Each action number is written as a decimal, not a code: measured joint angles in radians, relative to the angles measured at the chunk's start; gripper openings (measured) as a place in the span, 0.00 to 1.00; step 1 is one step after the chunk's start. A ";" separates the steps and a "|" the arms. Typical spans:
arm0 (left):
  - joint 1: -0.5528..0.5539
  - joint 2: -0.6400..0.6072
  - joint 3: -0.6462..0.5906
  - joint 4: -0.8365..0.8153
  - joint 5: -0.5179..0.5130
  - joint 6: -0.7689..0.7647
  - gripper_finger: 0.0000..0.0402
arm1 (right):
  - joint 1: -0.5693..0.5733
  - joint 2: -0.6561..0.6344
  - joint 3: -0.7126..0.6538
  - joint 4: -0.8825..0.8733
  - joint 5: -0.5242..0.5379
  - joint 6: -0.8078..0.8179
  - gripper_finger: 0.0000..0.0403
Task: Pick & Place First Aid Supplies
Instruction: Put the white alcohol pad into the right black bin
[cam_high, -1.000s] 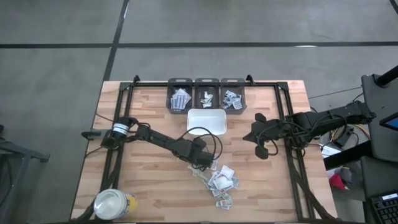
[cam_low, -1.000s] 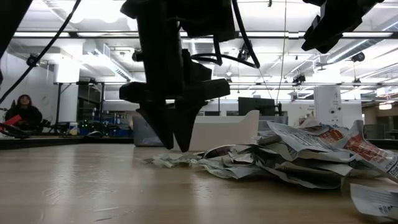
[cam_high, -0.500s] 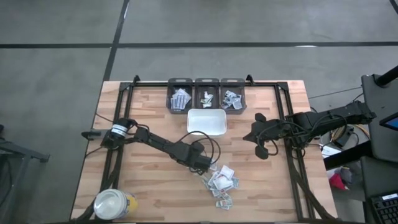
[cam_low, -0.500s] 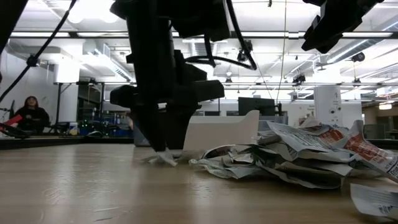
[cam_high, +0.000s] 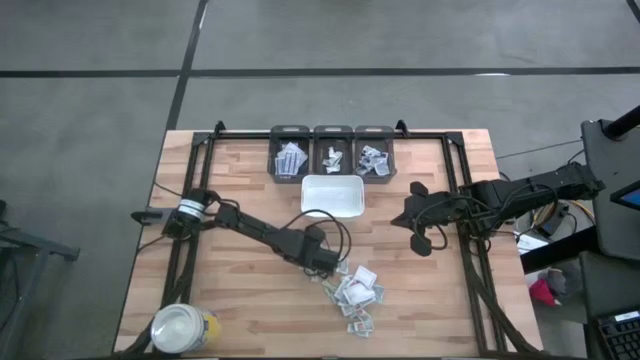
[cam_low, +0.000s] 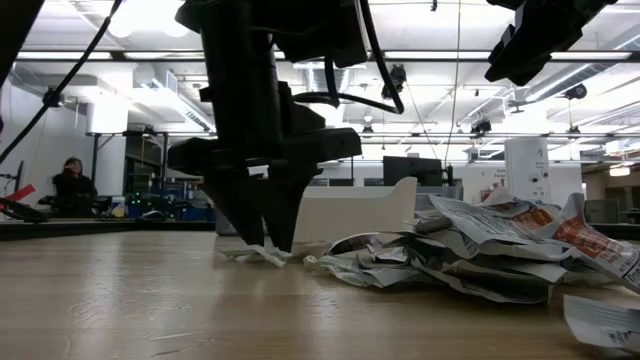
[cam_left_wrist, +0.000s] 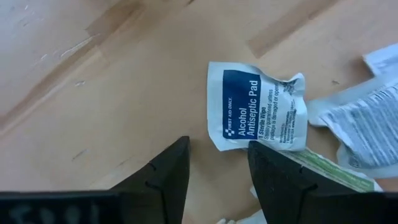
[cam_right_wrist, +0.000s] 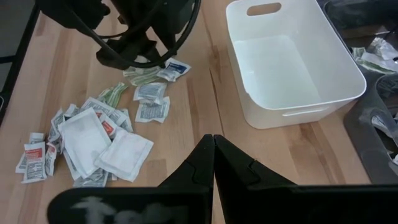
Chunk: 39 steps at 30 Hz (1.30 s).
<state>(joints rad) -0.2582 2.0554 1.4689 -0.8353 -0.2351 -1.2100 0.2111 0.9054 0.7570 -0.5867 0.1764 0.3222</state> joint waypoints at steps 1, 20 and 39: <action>0.003 -0.001 0.000 -0.006 -0.003 -0.016 0.42 | 0.000 0.000 0.000 0.000 0.000 0.000 0.02; 0.010 -0.034 -0.002 -0.049 -0.061 -0.102 0.42 | 0.000 0.000 0.000 0.001 0.000 0.000 0.02; 0.048 -0.059 -0.002 -0.026 -0.030 -0.097 0.42 | 0.000 0.000 0.000 0.000 0.000 0.000 0.02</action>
<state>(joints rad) -0.2099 1.9966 1.4667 -0.8611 -0.2655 -1.3069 0.2108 0.9054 0.7570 -0.5865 0.1764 0.3218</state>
